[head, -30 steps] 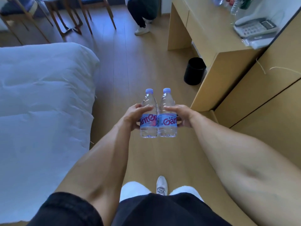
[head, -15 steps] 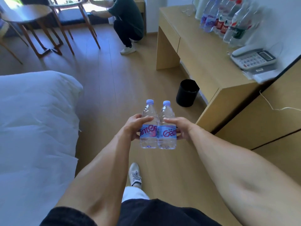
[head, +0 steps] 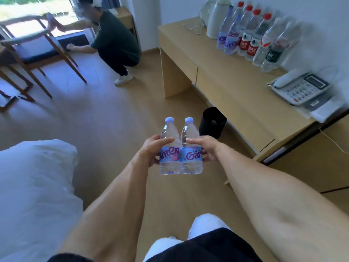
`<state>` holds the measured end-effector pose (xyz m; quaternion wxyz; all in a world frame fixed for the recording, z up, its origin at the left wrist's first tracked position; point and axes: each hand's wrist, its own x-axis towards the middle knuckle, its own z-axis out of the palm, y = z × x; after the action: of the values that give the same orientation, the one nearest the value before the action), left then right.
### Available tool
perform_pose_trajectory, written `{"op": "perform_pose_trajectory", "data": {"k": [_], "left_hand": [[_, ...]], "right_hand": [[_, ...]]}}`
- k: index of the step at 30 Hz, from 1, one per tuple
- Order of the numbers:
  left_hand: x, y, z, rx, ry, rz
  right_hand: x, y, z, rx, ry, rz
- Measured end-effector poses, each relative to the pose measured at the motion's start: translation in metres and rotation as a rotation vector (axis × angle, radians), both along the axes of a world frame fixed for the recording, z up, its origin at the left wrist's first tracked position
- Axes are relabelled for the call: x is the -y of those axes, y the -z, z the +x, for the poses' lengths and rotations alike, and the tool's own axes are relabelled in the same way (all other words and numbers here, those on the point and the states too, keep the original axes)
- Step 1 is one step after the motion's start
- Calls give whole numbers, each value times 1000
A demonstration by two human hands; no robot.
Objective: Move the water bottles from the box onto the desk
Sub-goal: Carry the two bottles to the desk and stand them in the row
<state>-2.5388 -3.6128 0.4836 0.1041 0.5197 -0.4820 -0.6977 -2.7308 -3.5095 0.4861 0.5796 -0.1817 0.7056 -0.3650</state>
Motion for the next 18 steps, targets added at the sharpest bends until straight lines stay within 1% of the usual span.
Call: {"op": "perform_pose_trajectory", "data": {"k": [7, 13, 18], "left_hand": [[111, -20, -89, -12, 129, -76], [205, -47, -195, -21, 208, -112], [261, -62, -287, -57, 308, -96]], "right_hand": [[94, -14, -73, -31, 98, -68], [172, -36, -165, -40, 205, -119], [210, -52, -240, -76, 340, -124]]}}
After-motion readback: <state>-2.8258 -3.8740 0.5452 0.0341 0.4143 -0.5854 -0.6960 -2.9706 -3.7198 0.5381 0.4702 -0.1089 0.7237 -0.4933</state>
